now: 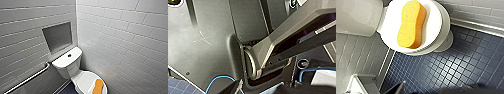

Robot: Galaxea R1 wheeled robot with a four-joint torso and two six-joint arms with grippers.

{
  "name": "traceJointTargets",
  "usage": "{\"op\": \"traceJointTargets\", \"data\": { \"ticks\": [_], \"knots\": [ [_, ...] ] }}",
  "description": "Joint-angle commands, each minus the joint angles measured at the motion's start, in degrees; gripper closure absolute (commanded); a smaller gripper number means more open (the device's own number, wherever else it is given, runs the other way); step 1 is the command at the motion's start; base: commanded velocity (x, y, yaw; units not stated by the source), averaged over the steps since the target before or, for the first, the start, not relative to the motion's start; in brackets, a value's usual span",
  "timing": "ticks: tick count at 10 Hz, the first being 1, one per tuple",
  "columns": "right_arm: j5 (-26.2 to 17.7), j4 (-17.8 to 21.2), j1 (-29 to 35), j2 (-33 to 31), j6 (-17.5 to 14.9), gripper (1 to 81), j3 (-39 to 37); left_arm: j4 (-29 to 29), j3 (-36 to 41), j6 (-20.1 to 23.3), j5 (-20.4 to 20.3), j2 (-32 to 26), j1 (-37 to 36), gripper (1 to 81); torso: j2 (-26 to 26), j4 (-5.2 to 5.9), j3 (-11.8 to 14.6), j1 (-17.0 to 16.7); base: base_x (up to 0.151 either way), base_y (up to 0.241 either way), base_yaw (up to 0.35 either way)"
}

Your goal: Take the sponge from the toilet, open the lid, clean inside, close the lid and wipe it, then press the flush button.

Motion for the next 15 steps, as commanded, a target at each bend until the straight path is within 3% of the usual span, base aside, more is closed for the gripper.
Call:
{"op": "traceJointTargets", "data": {
  "ticks": [1, 4, 5, 8, 12, 13, 15],
  "knots": [
    [-2.53, 0.76, 5.71, -1.91, 0.26, 1.0, 0.48, -0.46, 0.78, 0.14, 4.01, -0.39, 0.36, 1.0, -5.55, 0.00, -5.24, 3.58, 0.000, 0.000, 0.000],
    [-2.35, 1.12, 7.90, -1.56, 0.34, 1.0, 0.66, -0.46, 0.78, 0.14, 4.01, -0.21, 0.80, 1.0, -10.91, 0.00, -10.33, 6.99, 0.000, 0.000, 0.000],
    [-2.61, 1.64, 9.22, -1.47, 0.34, 1.0, 0.92, -0.46, 0.78, 0.14, 3.93, -0.21, 0.98, 1.0, -12.98, 0.00, -7.30, 8.26, 0.000, 0.000, 0.000],
    [-2.79, 2.43, 11.94, 0.72, 0.69, 1.0, -0.39, -0.54, 0.78, 0.14, 3.75, 0.05, 1.60, 1.0, -17.86, 0.00, -9.83, 11.32, 0.000, 0.000, 0.000],
    [-5.34, 2.61, 13.62, 3.36, 0.69, 1.0, -2.76, -0.54, 0.43, 0.14, 3.92, 0.32, 1.77, 1.0, -26.40, 0.00, -10.07, 16.68, 0.000, 0.000, 0.000],
    [-5.34, 2.61, 13.97, 3.28, 0.69, 1.0, -3.11, -0.46, 0.43, 0.14, 3.93, 0.49, 1.77, 1.0, -28.61, 0.00, -13.10, 18.03, 0.000, 0.000, 0.000],
    [-5.43, 2.70, 15.19, 3.10, 0.69, 1.0, -3.12, -0.46, 0.17, 0.14, 4.01, 0.67, 1.77, 1.0, -32.24, 0.00, -15.18, 20.30, 0.000, 0.000, 0.000]
  ]
}}
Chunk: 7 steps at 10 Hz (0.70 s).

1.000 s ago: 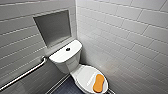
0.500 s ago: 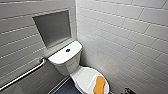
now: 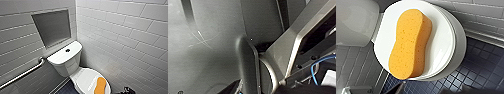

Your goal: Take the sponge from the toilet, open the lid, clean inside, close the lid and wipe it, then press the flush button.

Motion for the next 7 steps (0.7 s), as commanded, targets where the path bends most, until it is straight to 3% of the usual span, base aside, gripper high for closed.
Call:
{"op": "traceJointTargets", "data": {
  "ticks": [1, 2, 4, 5, 7],
  "knots": [
    [-2.00, 1.41, 8.01, -2.53, 0.09, 1.0, 0.80, -0.41, 0.62, 0.11, 4.14, -0.06, 0.24, 1.0, -5.56, 0.00, -4.07, 3.58, 0.000, 0.000, 0.000],
    [-2.09, 1.84, 9.41, -2.45, 0.26, 1.0, 0.97, -0.41, 0.62, 0.11, 4.22, 0.11, 0.24, 1.0, -7.69, 0.00, -1.27, 4.96, 0.000, 0.000, 0.000],
    [-6.38, 2.55, 12.84, -1.31, 0.43, 1.0, 0.62, -0.49, 0.62, 0.11, 4.14, 0.29, 0.24, 1.0, -11.35, 0.00, -2.36, 7.30, 0.000, 0.000, 0.000],
    [-7.27, 2.64, 13.81, -0.17, 0.44, 1.0, 0.36, -0.49, 0.62, 0.11, 4.14, 0.20, 0.24, 1.0, -7.52, 0.00, -2.56, 4.81, 0.000, 0.000, 0.000],
    [-7.28, 2.73, 14.08, 3.61, 0.52, 1.0, -2.98, -1.11, 0.62, 0.11, 4.22, 0.03, 0.24, 1.0, -10.01, 0.00, -2.62, 6.41, 0.000, 0.000, 0.000]
  ]
}}
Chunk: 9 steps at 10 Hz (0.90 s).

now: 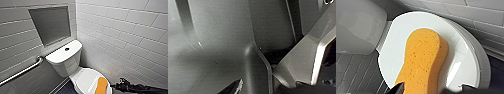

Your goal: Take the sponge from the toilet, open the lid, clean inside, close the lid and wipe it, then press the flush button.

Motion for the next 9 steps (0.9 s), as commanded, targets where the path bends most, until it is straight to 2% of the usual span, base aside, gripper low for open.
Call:
{"op": "traceJointTargets", "data": {
  "ticks": [1, 2, 4, 6, 7, 8, 9],
  "knots": [
    [-2.53, 1.60, 6.29, 1.97, 0.20, 1.0, -3.84, -0.88, 0.94, 0.14, 4.05, -0.39, 0.10, 1.0, 0.02, 0.00, 0.00, 0.00, 0.000, 0.000, 0.000],
    [-2.54, 1.77, 6.38, 3.73, 0.20, 1.0, -6.04, -0.88, 0.94, 0.14, 4.05, -0.39, 0.28, 1.0, -0.02, 0.00, 0.00, 0.02, 0.000, 0.000, 0.000],
    [-2.53, 1.69, 7.17, 5.84, 0.46, 1.0, -8.33, -0.97, 0.94, 0.05, 4.14, -0.39, 0.36, 1.0, -0.02, 0.00, -5.24, 0.02, 0.000, 0.000, 0.000],
    [-2.62, 1.68, 8.14, 6.64, 1.07, 1.0, -9.22, -0.97, 0.94, 0.13, 4.05, -0.48, 0.80, 1.0, -0.05, 0.00, -7.75, 0.02, 0.000, 0.000, 0.000],
    [-2.62, 1.68, 8.66, 6.64, 1.16, 1.0, -9.22, -0.97, 0.77, 0.13, 4.05, -0.39, 0.80, 1.0, -0.05, 0.00, -4.46, 0.02, 0.000, 0.000, 0.000],
    [-2.62, 1.68, 9.02, 6.72, 1.51, 1.0, -9.22, -0.97, 0.50, 0.05, 4.05, -0.21, 0.80, 1.0, -0.02, 0.00, -5.90, 0.04, 0.000, 0.000, 0.000],
    [-2.54, 1.51, 9.02, 6.90, 1.60, 1.0, -9.22, -0.97, 0.42, 0.14, 4.05, -0.12, 0.89, 1.0, 0.00, 0.00, -6.25, 0.06, 0.000, 0.000, 0.000]
  ]
}}
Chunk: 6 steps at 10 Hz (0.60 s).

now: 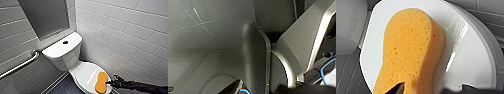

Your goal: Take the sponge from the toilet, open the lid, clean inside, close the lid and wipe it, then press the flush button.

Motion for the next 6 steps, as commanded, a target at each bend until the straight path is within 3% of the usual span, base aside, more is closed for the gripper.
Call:
{"op": "traceJointTargets", "data": {
  "ticks": [1, 6],
  "knots": [
    [-1.41, 1.07, 6.51, -1.19, 0.19, 1.0, 0.80, -0.55, 0.66, 0.14, 4.43, -0.05, 1.25, 1.0, 0.00, 0.00, 0.00, 0.00, 0.000, 0.000, 0.000],
    [1.23, 1.07, 3.79, 4.96, 1.59, 1.0, -5.43, -0.64, -0.66, 0.14, 4.26, 0.30, 1.69, 1.0, 0.00, 0.00, 0.06, 0.02, 0.000, 0.000, 0.000]
  ]
}}
